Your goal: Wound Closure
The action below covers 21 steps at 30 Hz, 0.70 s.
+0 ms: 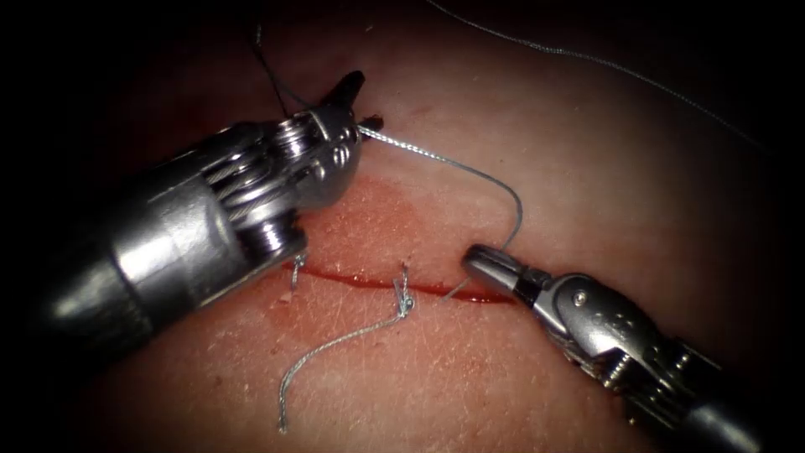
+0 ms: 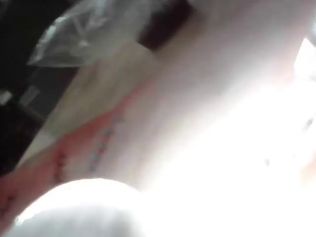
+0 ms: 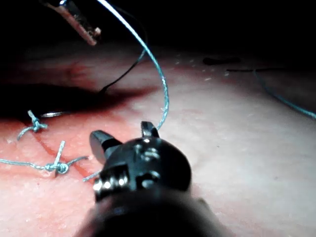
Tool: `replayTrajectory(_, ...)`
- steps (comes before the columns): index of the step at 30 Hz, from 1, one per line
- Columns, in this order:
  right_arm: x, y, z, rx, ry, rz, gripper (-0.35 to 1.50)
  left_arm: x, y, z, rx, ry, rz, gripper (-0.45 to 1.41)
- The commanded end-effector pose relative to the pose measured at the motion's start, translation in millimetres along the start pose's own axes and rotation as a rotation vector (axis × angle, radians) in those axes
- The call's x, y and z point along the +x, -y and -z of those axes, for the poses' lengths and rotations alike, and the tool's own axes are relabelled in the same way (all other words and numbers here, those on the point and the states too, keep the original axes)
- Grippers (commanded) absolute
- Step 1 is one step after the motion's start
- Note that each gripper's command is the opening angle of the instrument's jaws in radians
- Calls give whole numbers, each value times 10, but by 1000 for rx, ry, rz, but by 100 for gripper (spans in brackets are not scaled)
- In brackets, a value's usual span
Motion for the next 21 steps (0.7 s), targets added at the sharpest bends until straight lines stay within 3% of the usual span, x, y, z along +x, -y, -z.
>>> replayTrajectory(1, 9, -10, 1, -22, -7, -2, 109, -4, -4, -1, 14, 30, -3, 98)
replayTrajectory(3, 8, -8, 5, -44, -7, -20, 113, 16, 26, 2, 89, 47, -29, 89)
replayTrajectory(5, 8, -2, 4, -38, -6, -34, 114, 30, 45, 18, 199, 39, -43, 96)
replayTrajectory(8, 7, 5, 1, -41, -7, -50, 116, 38, 62, 39, 292, 44, -46, 98)
replayTrajectory(10, 6, 14, -5, -35, -7, -55, 116, 47, 89, 63, 455, 7, -7, 104)
replayTrajectory(12, 5, 17, -7, -34, -7, -60, 116, 50, 103, 68, 504, -26, 2, 108)
replayTrajectory(16, 0, 25, -13, -20, -9, -79, 116, 69, 124, 77, 516, -16, 27, 115)
replayTrajectory(21, -4, 30, -17, -15, -10, -88, 116, 78, 117, 99, 548, -20, 124, 113)
